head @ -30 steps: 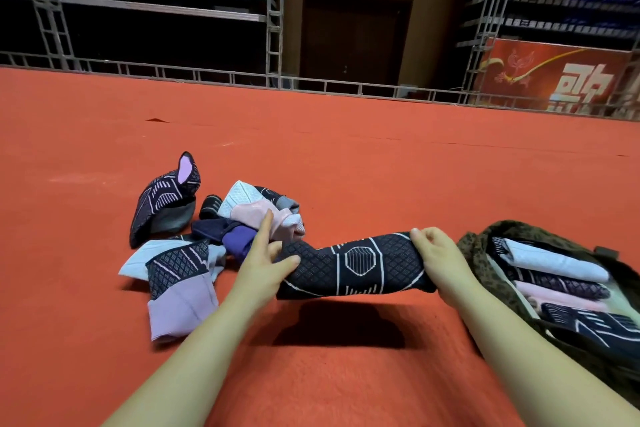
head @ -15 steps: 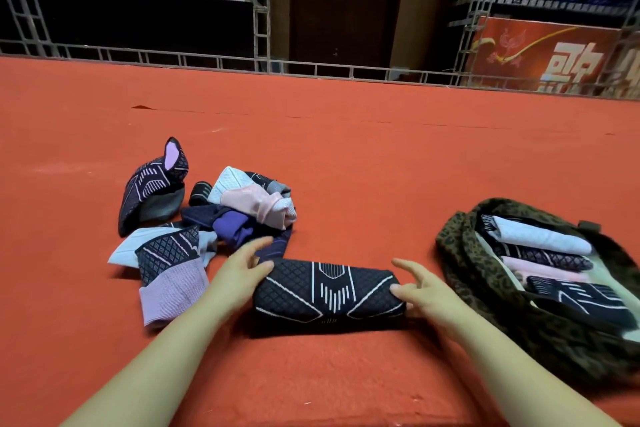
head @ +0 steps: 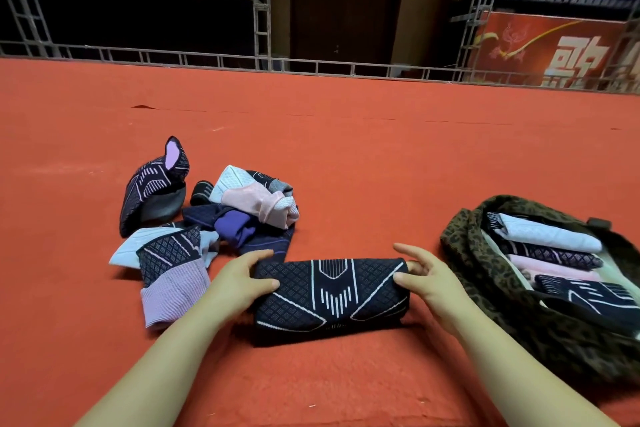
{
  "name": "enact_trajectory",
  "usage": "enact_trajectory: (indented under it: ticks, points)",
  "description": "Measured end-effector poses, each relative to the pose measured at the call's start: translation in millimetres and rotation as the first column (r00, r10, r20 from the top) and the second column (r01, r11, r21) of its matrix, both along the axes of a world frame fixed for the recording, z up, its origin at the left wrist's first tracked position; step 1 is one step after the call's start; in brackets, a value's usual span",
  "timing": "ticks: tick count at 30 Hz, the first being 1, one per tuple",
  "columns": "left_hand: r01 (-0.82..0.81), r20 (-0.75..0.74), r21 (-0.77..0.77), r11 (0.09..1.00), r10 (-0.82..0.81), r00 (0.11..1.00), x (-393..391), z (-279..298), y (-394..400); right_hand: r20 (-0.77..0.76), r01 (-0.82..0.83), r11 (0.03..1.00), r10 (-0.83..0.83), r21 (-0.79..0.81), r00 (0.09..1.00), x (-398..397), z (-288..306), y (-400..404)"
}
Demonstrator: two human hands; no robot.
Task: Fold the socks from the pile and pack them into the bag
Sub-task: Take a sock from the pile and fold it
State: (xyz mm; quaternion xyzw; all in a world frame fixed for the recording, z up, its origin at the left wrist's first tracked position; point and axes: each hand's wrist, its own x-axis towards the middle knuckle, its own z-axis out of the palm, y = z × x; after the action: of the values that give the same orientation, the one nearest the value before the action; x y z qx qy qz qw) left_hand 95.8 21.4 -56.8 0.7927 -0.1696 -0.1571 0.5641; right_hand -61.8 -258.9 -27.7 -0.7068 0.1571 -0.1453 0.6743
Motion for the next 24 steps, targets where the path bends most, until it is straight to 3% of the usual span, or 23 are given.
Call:
enact_trajectory:
  ticks: [3,6,9,11,14,16,20,24]
  points:
    - [-0.029,0.023,0.115,0.993,0.027,0.999,-1,11,1,-0.072,-0.024,0.996,0.019,-0.082,0.997,3,5,-2]
    - [-0.076,0.263,0.225,0.971,0.015,0.965,-4,28,-3,-0.132,-0.038,0.976,0.010,-0.213,0.991,7,11,-7]
    - [-0.095,0.400,0.128,0.987,0.036,0.916,-4,48,-4,-0.125,-0.040,0.927,-0.008,-0.372,0.992,11,23,-11]
    - [-0.046,0.352,-0.010,0.999,0.046,0.935,-6,56,-5,-0.079,-0.044,0.916,0.013,-0.398,0.997,11,31,-13]
    - [-0.050,0.210,-0.170,0.984,0.086,0.974,-5,63,-9,0.041,-0.169,0.976,0.176,-0.137,0.984,9,43,-18]
    - [-0.082,0.173,-0.214,0.973,0.120,0.978,-4,66,-15,0.143,-0.286,0.955,0.274,0.072,0.951,11,52,-19]
    - [-0.167,0.199,-0.169,0.971,0.199,0.959,-4,64,-31,0.083,-0.157,0.980,0.148,0.121,0.986,21,63,-15]
    - [-0.148,0.171,0.097,0.984,0.130,0.977,5,37,-42,-0.098,0.049,0.996,-0.042,0.072,0.994,39,41,-27]
